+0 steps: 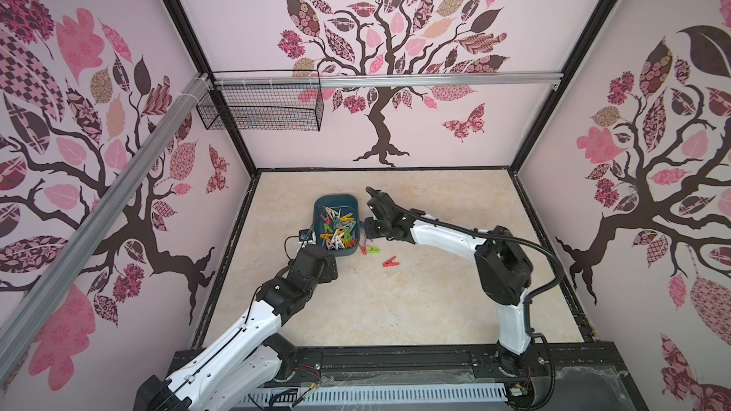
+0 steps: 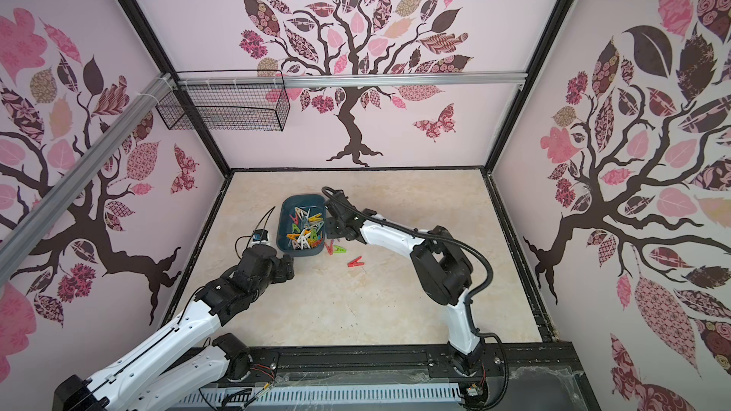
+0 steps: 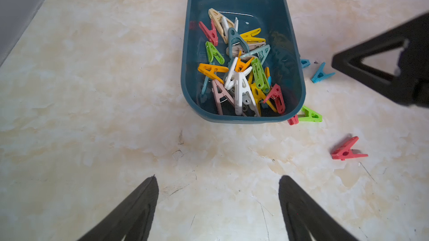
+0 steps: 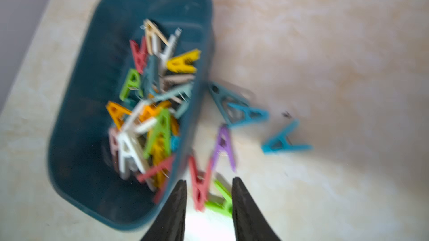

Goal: Put the clothespins into the storage box
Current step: Place the clothespin in the storage box.

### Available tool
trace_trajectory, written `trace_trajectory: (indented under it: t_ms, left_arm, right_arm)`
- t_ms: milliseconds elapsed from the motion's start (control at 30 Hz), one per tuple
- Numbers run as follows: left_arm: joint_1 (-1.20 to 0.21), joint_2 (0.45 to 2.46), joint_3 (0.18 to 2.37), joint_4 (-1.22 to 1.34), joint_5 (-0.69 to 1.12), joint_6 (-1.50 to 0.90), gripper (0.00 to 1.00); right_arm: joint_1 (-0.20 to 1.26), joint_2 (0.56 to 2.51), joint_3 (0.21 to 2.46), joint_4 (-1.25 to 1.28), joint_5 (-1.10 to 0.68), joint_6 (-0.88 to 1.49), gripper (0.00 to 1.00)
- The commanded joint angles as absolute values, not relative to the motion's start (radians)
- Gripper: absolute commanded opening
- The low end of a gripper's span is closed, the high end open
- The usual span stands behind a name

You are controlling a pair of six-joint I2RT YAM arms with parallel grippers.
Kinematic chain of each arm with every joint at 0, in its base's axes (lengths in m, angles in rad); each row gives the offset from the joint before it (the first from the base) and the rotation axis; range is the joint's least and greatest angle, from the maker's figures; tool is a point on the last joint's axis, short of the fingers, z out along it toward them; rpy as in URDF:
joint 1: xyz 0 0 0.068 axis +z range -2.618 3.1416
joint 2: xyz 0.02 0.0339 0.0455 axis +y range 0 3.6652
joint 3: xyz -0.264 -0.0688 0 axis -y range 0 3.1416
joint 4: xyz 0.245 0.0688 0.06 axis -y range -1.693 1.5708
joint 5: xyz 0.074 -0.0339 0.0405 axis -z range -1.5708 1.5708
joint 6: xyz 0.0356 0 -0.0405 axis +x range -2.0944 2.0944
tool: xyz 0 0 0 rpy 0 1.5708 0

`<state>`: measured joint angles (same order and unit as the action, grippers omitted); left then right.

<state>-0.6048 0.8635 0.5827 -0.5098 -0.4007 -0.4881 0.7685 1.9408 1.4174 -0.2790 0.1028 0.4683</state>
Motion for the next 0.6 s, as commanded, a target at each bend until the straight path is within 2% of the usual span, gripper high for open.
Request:
trace_trajectory:
  t_ms: [0, 100, 200, 400, 567]
  left_arm:
    - [-0.712, 0.913, 0.624, -0.450, -0.408, -0.407, 0.85]
    - [-0.850, 0.995, 0.639, -0.412, -0.442, -0.385, 0.85]
    - [-0.940, 1.074, 0.639, -0.388, -0.453, -0.401, 0.86]
    - [-0.998, 1.086, 0.619, -0.378, -0.444, -0.451, 0.85]
    - [-0.999, 1.020, 0.594, -0.386, -0.520, -0.448, 0.86]
  right_arm:
    - [0.759, 1.814, 1.283, -0.305, 0.139, 0.477, 0.39]
    - [0.757, 1.778, 1.184, -0.287, 0.148, 0.516, 0.41]
    - [0.758, 1.798, 1.180, -0.273, 0.123, 0.540, 0.42]
    - [0.756, 1.889, 1.250, -0.314, 0.097, 0.626, 0.45]
    - [0.767, 1.912, 1.257, -0.321, 0.111, 0.703, 0.44]
